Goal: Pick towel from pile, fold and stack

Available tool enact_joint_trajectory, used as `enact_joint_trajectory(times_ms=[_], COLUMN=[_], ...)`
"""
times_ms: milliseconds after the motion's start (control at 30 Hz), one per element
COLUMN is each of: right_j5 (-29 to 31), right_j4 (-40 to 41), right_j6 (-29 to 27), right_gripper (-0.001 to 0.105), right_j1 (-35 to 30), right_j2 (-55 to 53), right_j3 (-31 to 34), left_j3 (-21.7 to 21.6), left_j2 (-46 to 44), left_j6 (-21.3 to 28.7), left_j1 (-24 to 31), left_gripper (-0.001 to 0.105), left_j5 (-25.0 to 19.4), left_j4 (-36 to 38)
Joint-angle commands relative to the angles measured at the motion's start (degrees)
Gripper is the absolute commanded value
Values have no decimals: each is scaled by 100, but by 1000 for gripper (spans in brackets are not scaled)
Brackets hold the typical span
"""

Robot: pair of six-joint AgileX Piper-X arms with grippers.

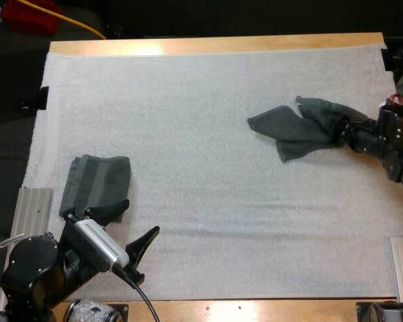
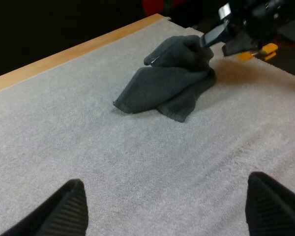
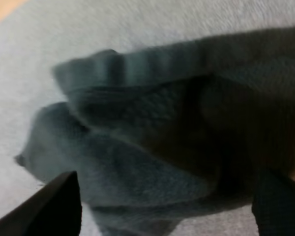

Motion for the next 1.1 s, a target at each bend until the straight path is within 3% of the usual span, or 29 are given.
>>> enact_joint_trajectory(times_ms=[0,333,367,500,533,600,733,900,1067], right_j5=[11,-19,-156,-158,-224,-430,-624,-622,-384], right_j4=[4,-547,-703,-713,-713,-713,-713,-695,-273], right_j6=[-20,224,422,582,582,582,553,99,-262], right_gripper=[70,70,56,29,16,0,2,2,2], right_j1=[13,13,13,13,13,13,56,406,1228], right_j2=[103,989,1157,1213,1209,1188,1077,432,-416], right_j3=[-57,-56,-56,-56,-56,-56,-56,-89,-561], left_j3=[-61,-61,-61,-61,-61,-61,-61,-61,-61], left_j2=[5,5,5,5,5,5,5,5,5], left_j6=[-57,-160,-225,-273,-342,-350,-350,-350,-350], left_j1=[-32,-32,-32,-32,-32,-32,-32,-32,-32], left_gripper=[66,66,66,66,66,66,66,66,66], left_j5=[64,64,64,64,64,64,64,64,64], left_j4=[-102,-102,-102,-102,-102,-102,-102,-102,-102])
